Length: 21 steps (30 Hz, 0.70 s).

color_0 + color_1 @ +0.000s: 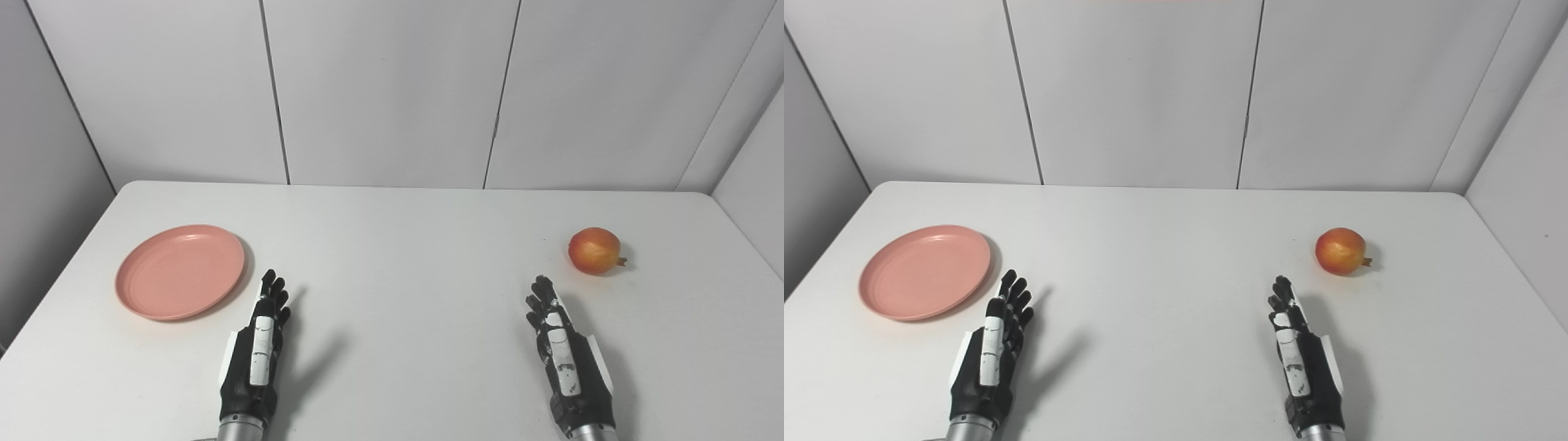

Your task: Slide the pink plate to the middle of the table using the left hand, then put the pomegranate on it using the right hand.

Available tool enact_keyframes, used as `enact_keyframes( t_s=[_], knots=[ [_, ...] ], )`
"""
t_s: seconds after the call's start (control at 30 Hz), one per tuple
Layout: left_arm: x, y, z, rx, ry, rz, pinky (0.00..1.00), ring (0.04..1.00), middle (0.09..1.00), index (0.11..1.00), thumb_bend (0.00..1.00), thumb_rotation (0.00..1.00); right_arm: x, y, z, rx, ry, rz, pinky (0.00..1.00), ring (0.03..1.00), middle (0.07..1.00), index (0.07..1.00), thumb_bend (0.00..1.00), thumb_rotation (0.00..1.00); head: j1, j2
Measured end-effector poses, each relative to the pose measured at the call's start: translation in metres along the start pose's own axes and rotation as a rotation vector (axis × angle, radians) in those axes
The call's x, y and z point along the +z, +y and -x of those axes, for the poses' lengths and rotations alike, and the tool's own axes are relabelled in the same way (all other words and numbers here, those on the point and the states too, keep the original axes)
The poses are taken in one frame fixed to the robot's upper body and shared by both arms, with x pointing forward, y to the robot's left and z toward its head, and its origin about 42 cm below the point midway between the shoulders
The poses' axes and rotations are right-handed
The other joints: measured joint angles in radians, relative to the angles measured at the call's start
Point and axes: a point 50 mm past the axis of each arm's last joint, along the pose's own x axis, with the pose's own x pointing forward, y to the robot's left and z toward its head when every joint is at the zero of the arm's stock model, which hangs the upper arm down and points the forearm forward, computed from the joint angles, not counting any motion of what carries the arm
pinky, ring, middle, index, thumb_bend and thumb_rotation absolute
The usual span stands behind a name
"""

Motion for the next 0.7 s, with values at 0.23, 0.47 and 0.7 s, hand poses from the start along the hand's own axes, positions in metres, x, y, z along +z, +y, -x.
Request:
enact_keyframes(
  t_s=[0.23,0.47,0.7],
  knots=[
    [-0.001,-0.001,0.0,-0.004,0.002,-0.002,1.0,1.0,1.0,1.0,0.75,1.0,-0.001,-0.001,0.0,0.0,0.001,-0.005,1.0,0.98,0.977,0.964,0.84,0.94,0.037,-0.018],
    [-0.003,-0.006,-0.002,-0.003,-0.005,-0.02,1.0,1.0,1.0,1.0,0.74,1.0,-0.003,-0.005,0.0,0.005,0.0,-0.025,1.0,0.985,0.982,0.97,0.84,0.94,0.118,-0.058],
    [-0.006,-0.015,-0.004,0.008,-0.011,-0.042,1.0,1.0,1.0,1.0,0.74,1.0,-0.005,-0.014,-0.002,0.022,-0.012,-0.043,1.0,0.995,0.995,0.979,0.8,0.95,0.186,-0.098]
  ],
)
